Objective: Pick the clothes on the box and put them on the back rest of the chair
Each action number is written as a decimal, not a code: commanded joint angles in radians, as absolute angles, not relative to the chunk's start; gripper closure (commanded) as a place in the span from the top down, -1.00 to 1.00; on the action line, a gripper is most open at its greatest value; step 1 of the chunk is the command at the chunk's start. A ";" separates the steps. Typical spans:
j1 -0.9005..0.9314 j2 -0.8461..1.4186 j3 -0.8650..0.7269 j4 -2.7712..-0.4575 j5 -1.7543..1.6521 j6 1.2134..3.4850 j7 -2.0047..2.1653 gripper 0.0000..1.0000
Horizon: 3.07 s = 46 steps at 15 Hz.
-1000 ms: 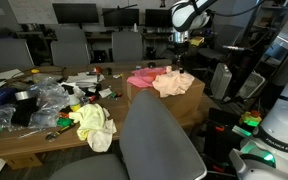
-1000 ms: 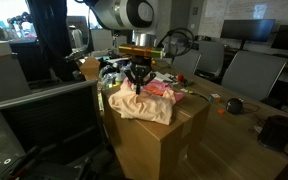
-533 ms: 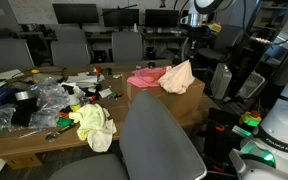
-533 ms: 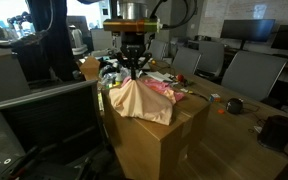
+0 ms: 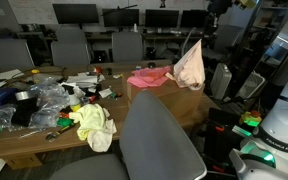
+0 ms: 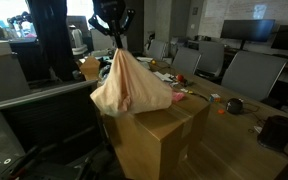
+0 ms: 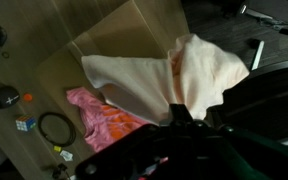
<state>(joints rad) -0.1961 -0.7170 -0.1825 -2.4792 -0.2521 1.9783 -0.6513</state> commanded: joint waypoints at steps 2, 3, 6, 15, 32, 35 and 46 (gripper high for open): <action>-0.086 -0.919 -0.175 -2.494 -0.298 1.893 -0.722 -0.99; -0.056 -0.926 -0.172 -2.483 -0.294 1.860 -0.741 -0.99; 0.022 -0.942 -0.154 -2.465 -0.292 1.761 -0.794 -0.99; 0.233 -0.943 -0.010 -2.475 -0.310 1.608 -0.922 -0.99; 0.378 -0.807 0.083 -2.515 0.016 2.064 -0.458 -0.99; 0.420 -0.737 0.107 -2.486 0.070 2.039 -0.439 -0.99; 0.440 -0.459 0.220 -2.229 0.123 2.006 -0.341 -0.99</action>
